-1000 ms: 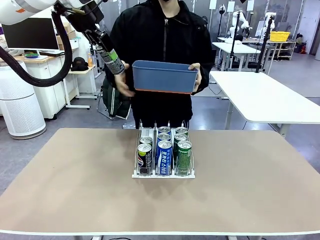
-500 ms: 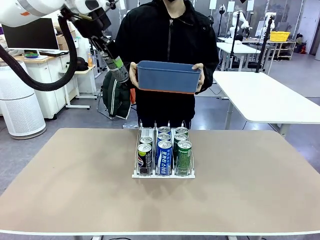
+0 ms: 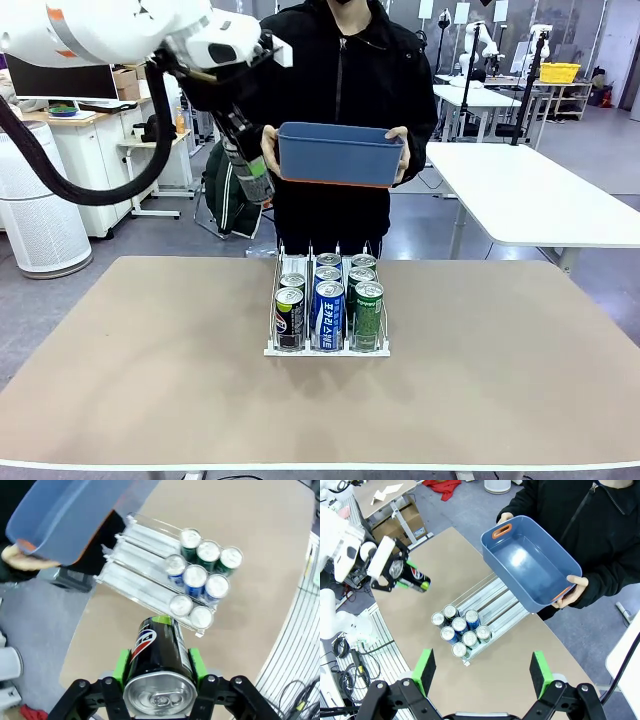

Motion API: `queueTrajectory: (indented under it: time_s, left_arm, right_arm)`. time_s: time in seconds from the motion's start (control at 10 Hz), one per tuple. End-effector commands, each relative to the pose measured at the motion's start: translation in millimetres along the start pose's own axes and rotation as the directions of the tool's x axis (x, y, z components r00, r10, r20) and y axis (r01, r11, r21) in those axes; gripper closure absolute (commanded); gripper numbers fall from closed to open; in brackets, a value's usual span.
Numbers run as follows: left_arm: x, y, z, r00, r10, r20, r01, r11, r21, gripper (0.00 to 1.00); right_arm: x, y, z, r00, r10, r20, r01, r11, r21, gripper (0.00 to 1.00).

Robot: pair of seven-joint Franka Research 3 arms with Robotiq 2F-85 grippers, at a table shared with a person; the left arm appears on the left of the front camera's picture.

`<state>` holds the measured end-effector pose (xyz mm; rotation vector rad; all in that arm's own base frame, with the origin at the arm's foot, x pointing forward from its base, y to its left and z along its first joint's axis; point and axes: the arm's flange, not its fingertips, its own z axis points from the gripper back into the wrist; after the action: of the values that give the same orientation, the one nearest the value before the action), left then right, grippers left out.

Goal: Fill the beverage cans into the dispenser.
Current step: Place the picked Pepsi coke in the line of the Automatic Can Dispenser with the same cans.

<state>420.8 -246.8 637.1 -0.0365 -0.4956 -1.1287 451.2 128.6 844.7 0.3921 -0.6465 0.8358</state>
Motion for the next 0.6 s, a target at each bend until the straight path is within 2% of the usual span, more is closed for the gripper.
queueTrajectory:
  time_s: [0.0, 0.2, 0.3, 0.5]
  left_arm:
    - [-2.0, -2.3, -7.1, 0.992, -0.120, 0.038, 0.121, 0.992, -0.039, 0.42]
    - [-8.6, 17.8, 14.6, 0.989, -0.129, 0.076, 0.131, 0.991, -0.021, 0.42]
    - [6.0, -11.8, -10.8, 0.994, -0.109, 0.003, 0.109, 0.994, -0.029, 0.42]
    - [6.0, -11.8, -10.8, 0.994, -0.109, 0.003, 0.109, 0.994, -0.029, 0.42]
  right_arm:
    - [-0.3, 0.6, 1.1, 1.000, 0.001, -0.002, -0.001, 1.000, 0.001, 0.00]
    - [-0.3, 0.6, 1.1, 1.000, 0.001, -0.002, -0.001, 1.000, 0.001, 0.00]
    - [-0.3, 0.6, 1.1, 1.000, 0.001, -0.002, -0.001, 1.000, 0.001, 0.00]
    - [-0.3, 0.6, 1.1, 1.000, 0.001, -0.002, -0.001, 1.000, 0.001, 0.00]
